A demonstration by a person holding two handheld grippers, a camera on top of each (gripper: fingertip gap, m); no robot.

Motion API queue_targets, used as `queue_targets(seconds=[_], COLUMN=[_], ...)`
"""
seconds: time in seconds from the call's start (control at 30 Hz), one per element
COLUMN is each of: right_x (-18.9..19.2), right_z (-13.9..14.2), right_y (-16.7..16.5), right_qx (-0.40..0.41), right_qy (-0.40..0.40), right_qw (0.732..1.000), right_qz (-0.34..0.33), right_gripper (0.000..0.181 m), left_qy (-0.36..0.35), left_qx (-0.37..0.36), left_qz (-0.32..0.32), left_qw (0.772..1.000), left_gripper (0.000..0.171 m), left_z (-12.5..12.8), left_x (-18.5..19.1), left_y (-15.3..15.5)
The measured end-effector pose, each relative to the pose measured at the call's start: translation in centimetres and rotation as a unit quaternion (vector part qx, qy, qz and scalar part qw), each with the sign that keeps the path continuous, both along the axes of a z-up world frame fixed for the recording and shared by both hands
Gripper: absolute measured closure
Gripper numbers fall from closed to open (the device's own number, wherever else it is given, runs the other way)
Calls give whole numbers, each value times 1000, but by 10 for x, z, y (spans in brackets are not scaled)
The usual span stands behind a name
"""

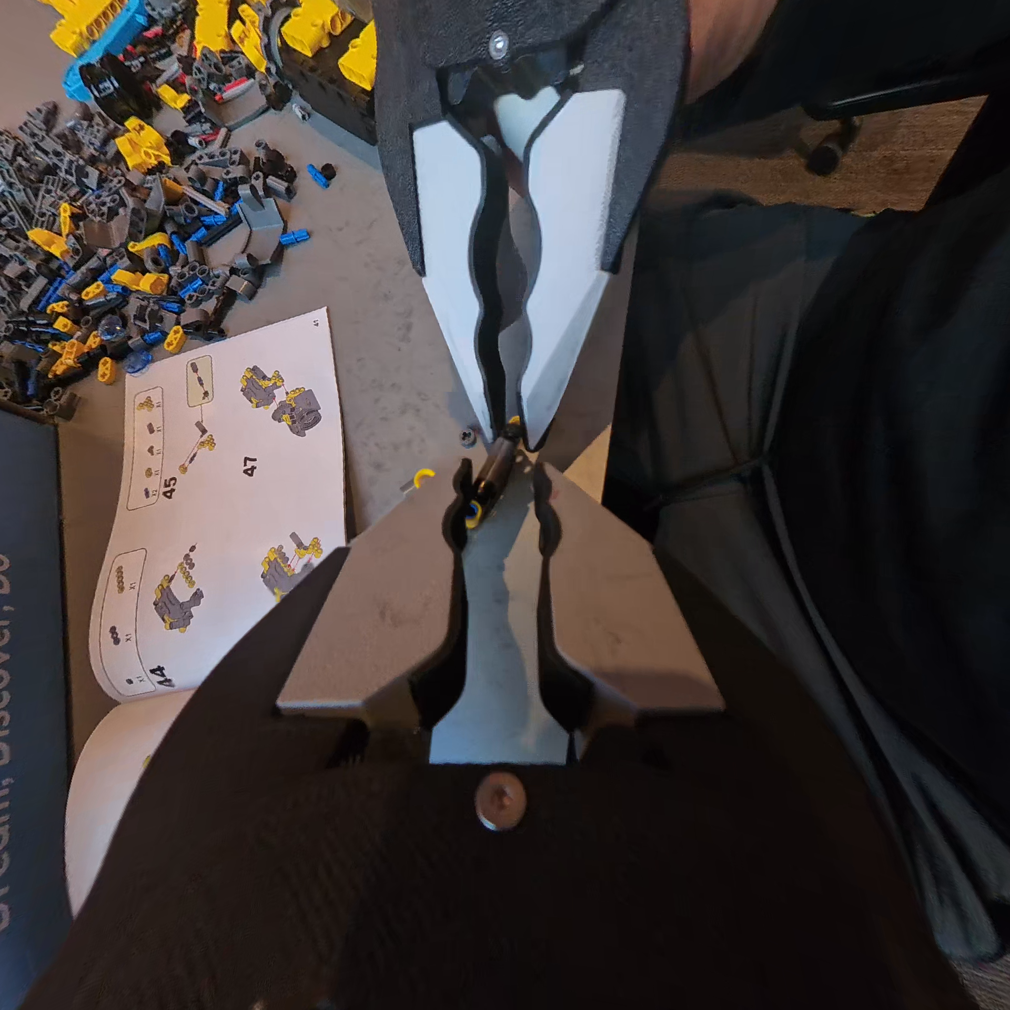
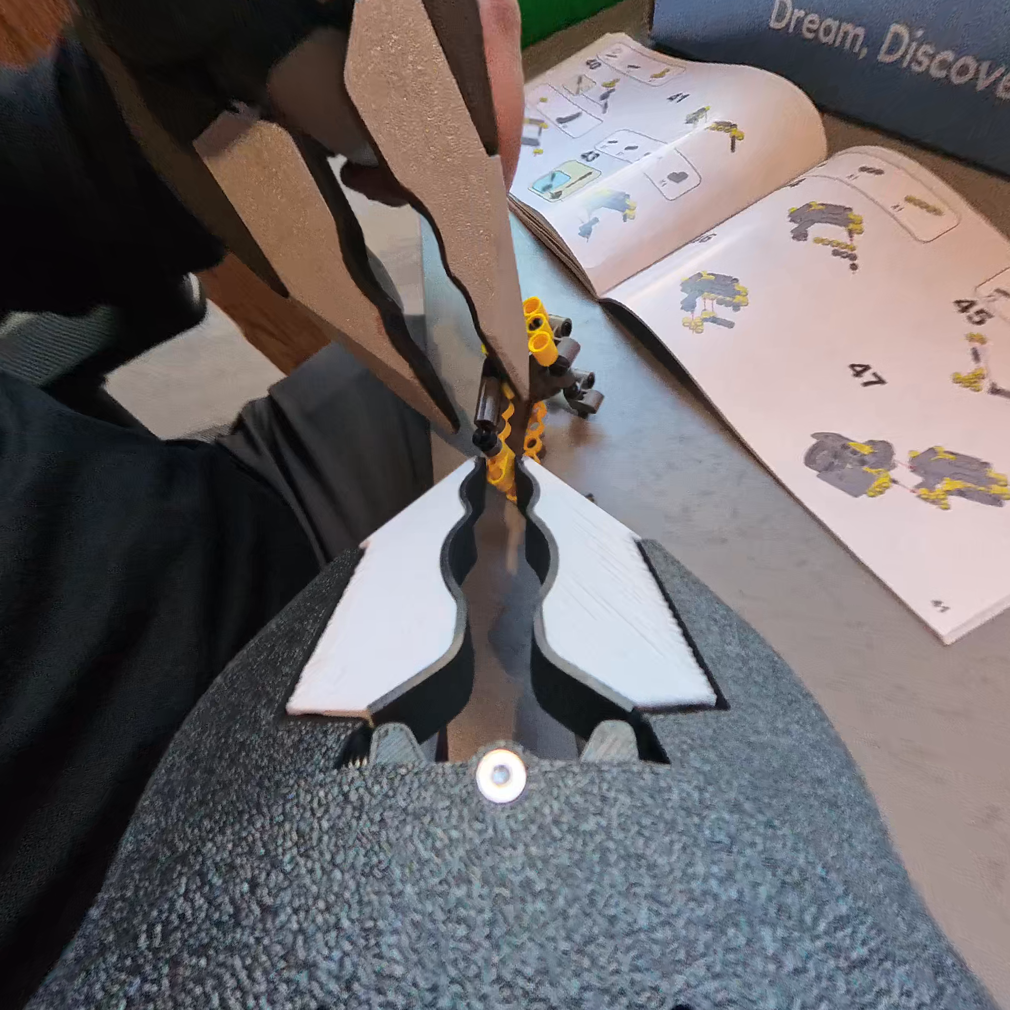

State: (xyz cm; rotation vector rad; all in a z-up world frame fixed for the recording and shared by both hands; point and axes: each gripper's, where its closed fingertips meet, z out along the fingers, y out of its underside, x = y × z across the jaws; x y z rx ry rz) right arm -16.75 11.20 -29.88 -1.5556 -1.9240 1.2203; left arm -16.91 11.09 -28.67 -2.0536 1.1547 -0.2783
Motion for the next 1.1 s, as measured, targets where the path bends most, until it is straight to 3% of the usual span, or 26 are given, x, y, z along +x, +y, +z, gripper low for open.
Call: queue_targets(seconds=[0.13,0.27,0.63,0.7,0.87,1.1], right_x=[2,5,13,15,13,8], right_z=[9,2,-5,3,28,18], right_y=[-6,-9,10,16,17,21], right_qx=[-71,-87,38,58,69,98], right_qy=[4,-24,-22,-15,6,-23], right_qw=[997,996,999,998,998,995], right_qz=[15,26,-9,-17,-10,-5], right_gripper=[173,173,173,181,181,181], left_qy=[8,11,11,12,0,-16], left_qx=[21,34,-14,-24,-33,-34], left_qz=[-18,-18,-13,-20,-25,-12], left_qw=[1000,999,1000,999,999,999], left_gripper=[140,162,165,166,164,165], left_z=[4,2,1,0,-5,-5], left_x=[0,3,7,7,10,9], left_y=[-7,0,11,11,13,16])
